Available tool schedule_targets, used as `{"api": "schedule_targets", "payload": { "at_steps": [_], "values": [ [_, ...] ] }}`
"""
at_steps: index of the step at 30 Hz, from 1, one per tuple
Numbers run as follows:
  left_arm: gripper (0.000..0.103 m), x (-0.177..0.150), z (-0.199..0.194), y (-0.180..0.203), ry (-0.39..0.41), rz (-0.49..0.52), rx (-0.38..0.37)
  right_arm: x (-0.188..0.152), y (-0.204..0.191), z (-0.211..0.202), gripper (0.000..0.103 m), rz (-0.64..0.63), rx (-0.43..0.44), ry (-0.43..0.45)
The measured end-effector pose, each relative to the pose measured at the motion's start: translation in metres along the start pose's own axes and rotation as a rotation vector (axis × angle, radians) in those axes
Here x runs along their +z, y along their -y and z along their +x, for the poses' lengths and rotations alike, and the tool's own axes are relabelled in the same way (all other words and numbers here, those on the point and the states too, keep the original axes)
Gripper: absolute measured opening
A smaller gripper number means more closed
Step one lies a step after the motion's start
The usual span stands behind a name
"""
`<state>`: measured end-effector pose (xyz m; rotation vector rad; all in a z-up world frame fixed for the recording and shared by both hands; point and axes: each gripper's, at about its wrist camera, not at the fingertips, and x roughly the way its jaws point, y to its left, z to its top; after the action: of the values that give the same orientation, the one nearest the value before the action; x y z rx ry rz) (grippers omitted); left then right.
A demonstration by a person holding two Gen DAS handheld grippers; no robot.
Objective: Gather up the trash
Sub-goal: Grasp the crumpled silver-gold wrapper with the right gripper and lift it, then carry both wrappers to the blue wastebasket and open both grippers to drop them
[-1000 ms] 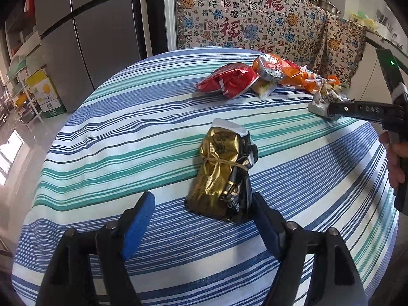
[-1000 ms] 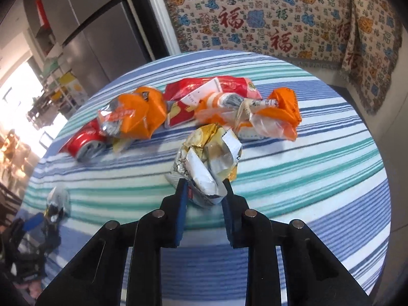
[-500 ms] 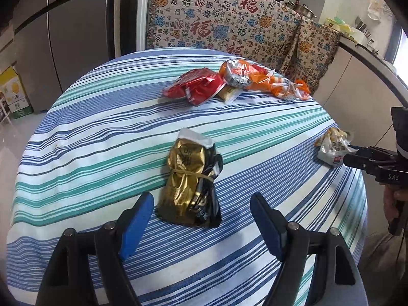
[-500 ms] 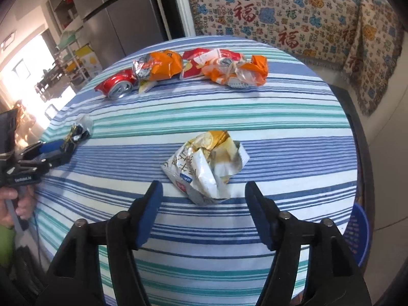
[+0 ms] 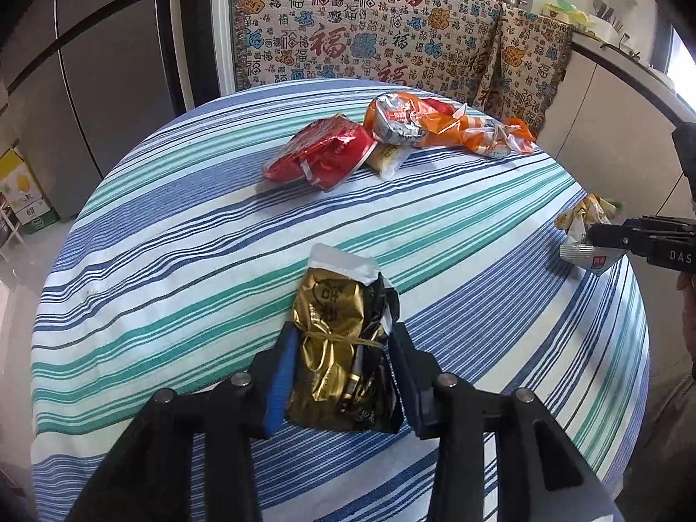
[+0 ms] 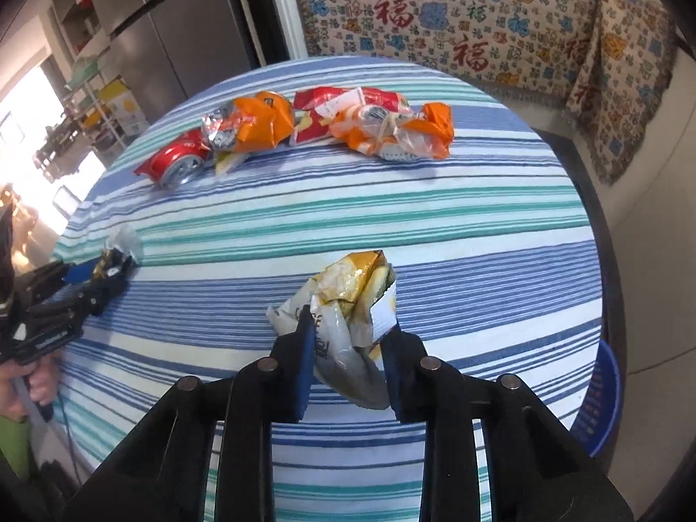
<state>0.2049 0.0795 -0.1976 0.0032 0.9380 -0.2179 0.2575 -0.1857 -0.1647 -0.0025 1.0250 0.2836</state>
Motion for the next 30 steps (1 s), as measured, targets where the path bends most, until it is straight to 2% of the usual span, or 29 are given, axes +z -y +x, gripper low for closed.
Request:
{"api": "schedule_targets", "payload": {
  "at_steps": [7,14,30],
  "values": [
    [0.040,-0.001,-0.020,0.019,0.065,-0.043,-0.044,-0.011,-0.013,-0.033,0.027,-0.042,0.018,0.051],
    [0.040,0.007,-0.033,0.057,0.095,0.009,-0.038,-0.025,-0.012,-0.041,0.027,-0.047,0.025,0.061],
    [0.040,0.023,-0.032,0.120,0.124,0.039,-0.050,-0.033,0.003,-0.053,0.027,-0.001,0.016,0.089]
  ]
}}
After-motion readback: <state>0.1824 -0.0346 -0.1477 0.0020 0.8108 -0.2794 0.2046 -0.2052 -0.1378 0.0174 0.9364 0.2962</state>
